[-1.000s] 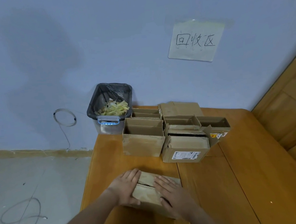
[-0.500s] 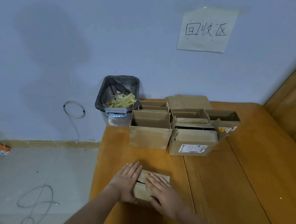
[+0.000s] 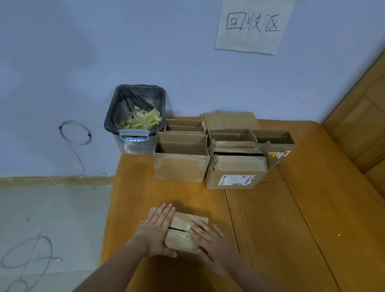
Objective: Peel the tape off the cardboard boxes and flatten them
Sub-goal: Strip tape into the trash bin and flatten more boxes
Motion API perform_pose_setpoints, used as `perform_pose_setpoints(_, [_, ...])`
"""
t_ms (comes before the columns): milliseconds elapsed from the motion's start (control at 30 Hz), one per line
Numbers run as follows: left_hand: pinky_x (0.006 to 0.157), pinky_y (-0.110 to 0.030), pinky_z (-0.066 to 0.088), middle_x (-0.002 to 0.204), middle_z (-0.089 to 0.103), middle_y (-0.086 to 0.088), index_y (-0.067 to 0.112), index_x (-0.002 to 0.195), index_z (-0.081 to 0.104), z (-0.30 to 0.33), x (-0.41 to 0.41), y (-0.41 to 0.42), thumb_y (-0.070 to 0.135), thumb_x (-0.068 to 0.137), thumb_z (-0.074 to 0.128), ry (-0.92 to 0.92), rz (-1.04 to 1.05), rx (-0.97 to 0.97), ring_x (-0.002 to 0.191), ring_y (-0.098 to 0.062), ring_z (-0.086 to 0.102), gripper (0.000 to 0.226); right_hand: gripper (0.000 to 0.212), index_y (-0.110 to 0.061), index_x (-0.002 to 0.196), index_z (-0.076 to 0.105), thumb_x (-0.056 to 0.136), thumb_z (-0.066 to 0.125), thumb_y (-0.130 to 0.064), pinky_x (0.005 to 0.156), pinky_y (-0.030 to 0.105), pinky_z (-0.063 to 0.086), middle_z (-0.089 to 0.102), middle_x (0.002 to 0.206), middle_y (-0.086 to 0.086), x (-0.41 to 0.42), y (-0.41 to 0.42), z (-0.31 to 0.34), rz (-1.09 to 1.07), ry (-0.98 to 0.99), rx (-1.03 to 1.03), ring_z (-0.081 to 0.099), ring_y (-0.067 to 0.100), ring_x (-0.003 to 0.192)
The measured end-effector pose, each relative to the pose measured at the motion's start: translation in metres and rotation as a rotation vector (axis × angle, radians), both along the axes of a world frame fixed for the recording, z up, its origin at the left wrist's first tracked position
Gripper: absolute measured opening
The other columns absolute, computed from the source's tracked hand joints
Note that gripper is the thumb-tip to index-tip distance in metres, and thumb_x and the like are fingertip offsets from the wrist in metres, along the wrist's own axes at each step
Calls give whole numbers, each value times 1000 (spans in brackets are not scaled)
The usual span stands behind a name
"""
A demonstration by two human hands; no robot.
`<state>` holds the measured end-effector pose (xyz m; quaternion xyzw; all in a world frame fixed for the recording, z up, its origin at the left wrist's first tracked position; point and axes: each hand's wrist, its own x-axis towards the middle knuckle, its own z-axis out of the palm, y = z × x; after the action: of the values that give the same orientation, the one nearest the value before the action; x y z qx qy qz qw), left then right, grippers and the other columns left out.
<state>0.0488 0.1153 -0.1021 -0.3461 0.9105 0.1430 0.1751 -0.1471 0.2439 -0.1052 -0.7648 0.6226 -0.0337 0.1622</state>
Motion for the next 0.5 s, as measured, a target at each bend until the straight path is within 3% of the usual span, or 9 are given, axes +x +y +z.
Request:
perform_pose_setpoints(67, [117, -41, -19, 156, -31, -6, 10, 148, -27, -1, 0, 0, 80, 73, 53, -4, -6, -8, 143, -23, -29, 130, 57, -21, 145, 40, 97, 17, -43, 119, 45, 14, 30, 155, -6, 0, 1, 4, -39, -92, -43, 17, 13, 146])
perform_pose_setpoints(133, [114, -39, -21, 156, -31, -6, 10, 148, -27, -1, 1, 0, 80, 73, 53, -1, -7, -10, 143, -23, -30, 130, 43, -17, 123, 60, 98, 31, -34, 101, 42, 45, 56, 133, 0, 4, -2, 9, -98, -182, -169, 48, 15, 127])
perform_pose_setpoints(200, [113, -39, -22, 156, -31, -7, 9, 147, -27, -1, 1, -1, 80, 73, 52, 2, -10, -16, 143, -24, -30, 130, 36, -15, 118, 62, 96, 37, -30, 90, 37, 51, 58, 124, -1, 10, -8, 14, -157, -214, -256, 54, 12, 114])
perform_pose_setpoints(267, [113, -39, -22, 156, -31, -7, 9, 147, -27, -2, 1, -1, 79, 74, 53, 0, -14, -19, 143, -24, -30, 129, 45, -17, 135, 51, 96, 35, -34, 109, 38, 38, 47, 142, -3, 18, -17, 16, -139, -178, -232, 41, 11, 131])
perform_pose_setpoints(300, [113, -38, -22, 156, -31, -7, 8, 147, -26, -2, 1, -1, 79, 75, 52, -3, -16, -20, 143, -24, -30, 128, 51, -20, 143, 41, 97, 32, -37, 118, 37, 21, 35, 152, -6, 23, -22, 16, -94, -145, -187, 27, 10, 141])
perform_pose_setpoints(367, [112, -38, -23, 156, -31, -7, 9, 148, -26, -2, 1, -2, 78, 76, 51, -8, -23, -21, 142, -24, -31, 126, 58, -23, 152, 22, 97, 26, -43, 117, 35, -8, 10, 159, -11, 33, -30, 17, 24, -56, -115, -1, 5, 147])
perform_pose_setpoints(433, [113, -38, -22, 157, -30, -6, 9, 148, -25, -3, 1, -2, 78, 76, 51, -5, -24, -20, 143, -23, -31, 125, 63, -24, 154, 11, 97, 22, -48, 116, 38, -16, -1, 159, -11, 36, -33, 13, 102, 33, -52, -13, 5, 145])
perform_pose_setpoints(500, [114, -38, -22, 157, -29, -6, 9, 148, -25, -3, 1, -2, 78, 76, 51, -3, -24, -23, 143, -23, -30, 125, 64, -23, 154, 10, 97, 19, -50, 116, 43, -17, 1, 161, -8, 31, -30, 9, 129, 90, -16, -13, 7, 145])
